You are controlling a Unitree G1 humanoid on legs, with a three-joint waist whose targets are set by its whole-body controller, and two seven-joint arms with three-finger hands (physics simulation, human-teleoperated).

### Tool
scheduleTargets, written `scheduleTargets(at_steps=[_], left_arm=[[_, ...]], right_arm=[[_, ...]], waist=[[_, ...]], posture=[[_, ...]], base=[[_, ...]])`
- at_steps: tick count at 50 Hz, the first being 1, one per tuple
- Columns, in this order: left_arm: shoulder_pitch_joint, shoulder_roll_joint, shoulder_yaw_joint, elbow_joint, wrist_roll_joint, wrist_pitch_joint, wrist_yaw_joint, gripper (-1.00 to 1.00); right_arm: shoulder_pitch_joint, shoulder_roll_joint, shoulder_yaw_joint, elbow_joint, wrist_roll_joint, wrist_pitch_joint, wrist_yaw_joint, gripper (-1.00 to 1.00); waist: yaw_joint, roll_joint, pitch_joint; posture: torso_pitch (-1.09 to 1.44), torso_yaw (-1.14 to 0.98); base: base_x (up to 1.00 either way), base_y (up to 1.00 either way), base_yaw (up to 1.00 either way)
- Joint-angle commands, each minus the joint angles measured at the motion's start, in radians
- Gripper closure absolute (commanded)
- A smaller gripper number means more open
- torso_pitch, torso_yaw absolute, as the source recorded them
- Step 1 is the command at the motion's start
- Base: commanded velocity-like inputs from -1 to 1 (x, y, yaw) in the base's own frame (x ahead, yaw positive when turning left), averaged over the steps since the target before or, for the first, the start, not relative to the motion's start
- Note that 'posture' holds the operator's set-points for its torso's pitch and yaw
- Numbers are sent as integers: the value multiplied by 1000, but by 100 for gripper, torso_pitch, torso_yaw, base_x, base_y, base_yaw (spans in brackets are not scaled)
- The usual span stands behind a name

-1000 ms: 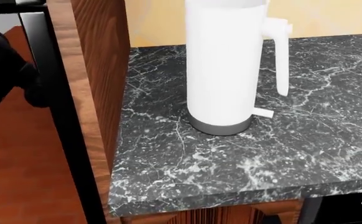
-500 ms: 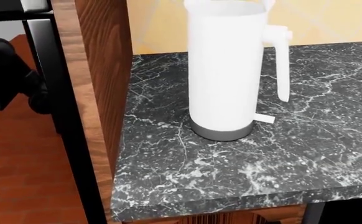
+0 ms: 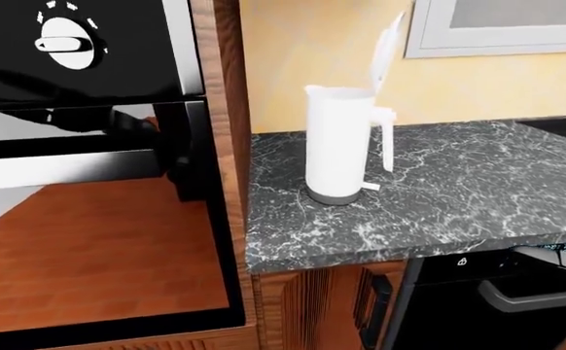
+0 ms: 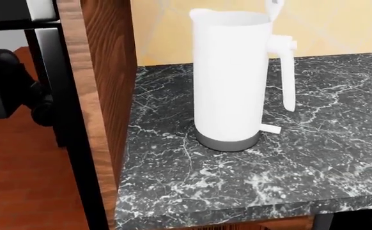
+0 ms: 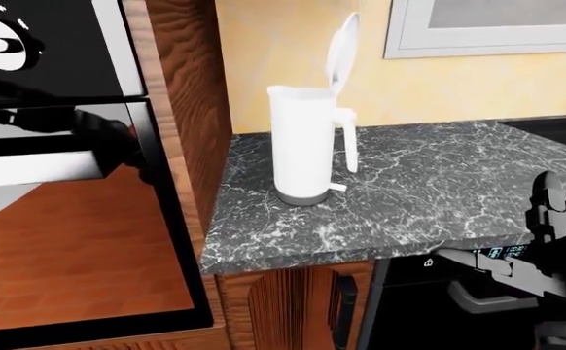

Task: Close the lid of the electric kettle.

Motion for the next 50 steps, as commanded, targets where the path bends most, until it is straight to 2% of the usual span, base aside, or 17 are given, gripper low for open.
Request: scheduleTargets(at_steps=[1,10,17,28,41,44,47,50], left_arm=[[-11,28,2,-26,-11,-18,-4,-100],[-9,31,12,-31,-21,-8,3,-100],[-8,30,8,-29,-23,-17,-1,-100],[-18,23,-18,-23,10,-36,-11,-100],[-20,23,-15,-38,5,-25,-6,-100],[-22,26,-16,-38,4,-23,-4,-100],[-20,22,-18,-40,6,-27,-6,-100],[-21,22,-19,-37,7,-30,-8,-100]], right_arm=[[-14,-12,6,-15,-1,-36,5,-100],[-11,-10,4,-25,-2,-30,8,-100],[-13,-9,1,-26,0,-27,9,-100],[-16,-9,17,-22,-17,-35,14,-100],[-14,-13,12,-16,-29,-37,17,-100],[-23,-32,36,-13,-67,-31,15,-100],[-52,-48,35,-23,-63,9,8,-100],[-91,-84,63,-20,-82,55,-7,-100]], waist=[[1,5,6],[1,8,-21],[0,9,-31],[-1,9,-35],[-2,10,-36],[-4,11,-37],[-5,12,-37],[-6,13,-36]], posture=[[-57,0],[-64,0],[-64,0],[-64,0],[-64,0],[-64,0],[-64,0],[-64,0]], base=[[0,0,0],[0,0,0],[0,0,0],[0,0,0],[0,0,0],[0,0,0],[0,0,0],[0,0,0]])
